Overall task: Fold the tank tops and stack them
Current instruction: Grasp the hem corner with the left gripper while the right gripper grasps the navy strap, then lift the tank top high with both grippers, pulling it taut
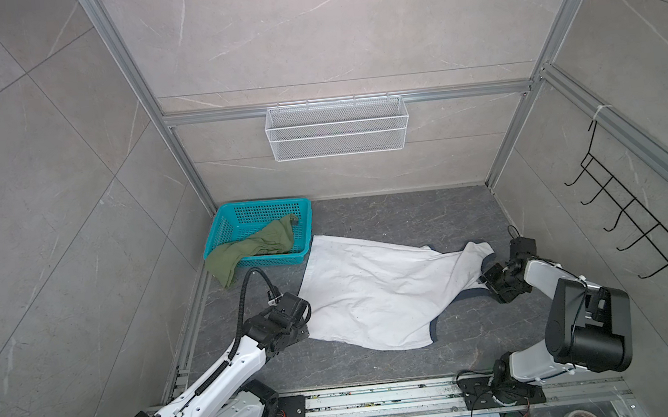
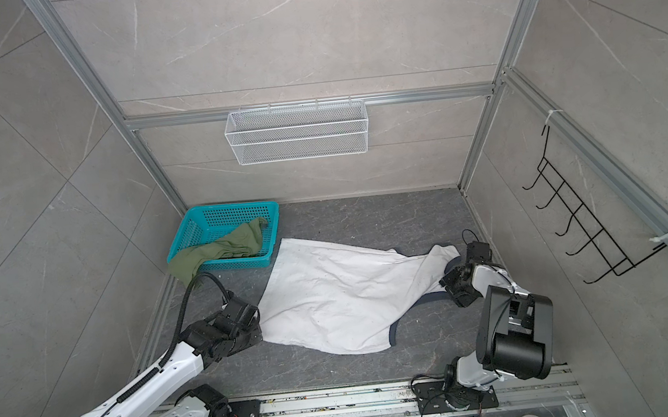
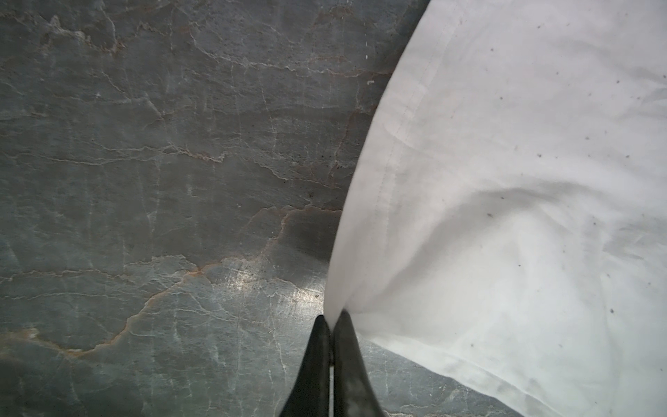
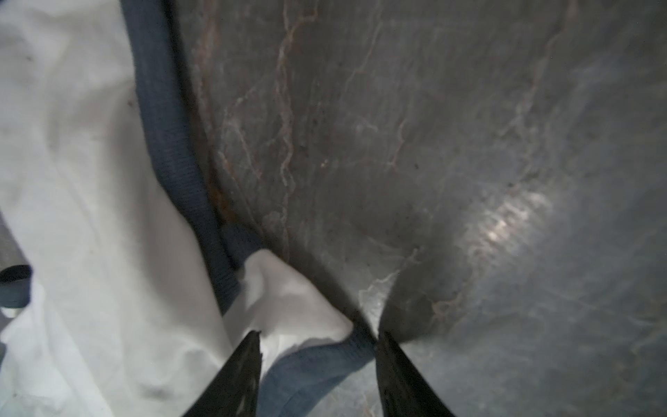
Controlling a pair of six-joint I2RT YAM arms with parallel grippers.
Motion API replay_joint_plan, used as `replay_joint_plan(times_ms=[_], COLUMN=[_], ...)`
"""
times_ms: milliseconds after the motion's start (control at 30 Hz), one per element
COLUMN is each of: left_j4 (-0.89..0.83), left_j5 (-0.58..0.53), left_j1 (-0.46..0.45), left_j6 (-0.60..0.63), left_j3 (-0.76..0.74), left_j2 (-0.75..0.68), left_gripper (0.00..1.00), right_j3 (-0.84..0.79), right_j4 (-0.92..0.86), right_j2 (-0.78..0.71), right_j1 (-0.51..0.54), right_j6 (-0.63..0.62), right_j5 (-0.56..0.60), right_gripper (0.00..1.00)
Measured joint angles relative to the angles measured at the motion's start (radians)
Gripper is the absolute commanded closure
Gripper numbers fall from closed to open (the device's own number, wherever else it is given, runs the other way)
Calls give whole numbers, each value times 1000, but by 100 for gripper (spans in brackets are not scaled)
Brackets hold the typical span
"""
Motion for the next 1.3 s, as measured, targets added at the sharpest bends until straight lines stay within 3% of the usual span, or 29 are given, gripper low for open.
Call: replay_joint_plan(times_ms=[133,267,433,533,733,867,1033,1300], left_j4=[-3,-3,-3,-3,-11,-30,-119,-266], left_j5=[0,0,4,18,27,27,17,-48], left_j1=[0,0,0,0,0,0,0,3], left_j6=[0,0,0,-1,-1,2,40,161], left_j3=[0,0,0,2,58,124,298,832], left_j2=[0,0,0,-1,-2,-5,-26,-20], left_gripper=[100,100,100,100,100,100,100,100], right_j3=[-12,-16,-20,-21,-21,20,190,713], right_j4=[-1,5,10,1,-68,-160,-327,-568], right_j2=[-14,-14,-8,-12,-148,-259,-410,-532], right_j1=[0,0,0,-1,-1,-1,-11,-38], right_j6=[9,14,17,18,19,19,15,4], right_j5=[18,17,12,13,22,36,69,135], right_gripper=[44,51,79,90,100,100,100,100])
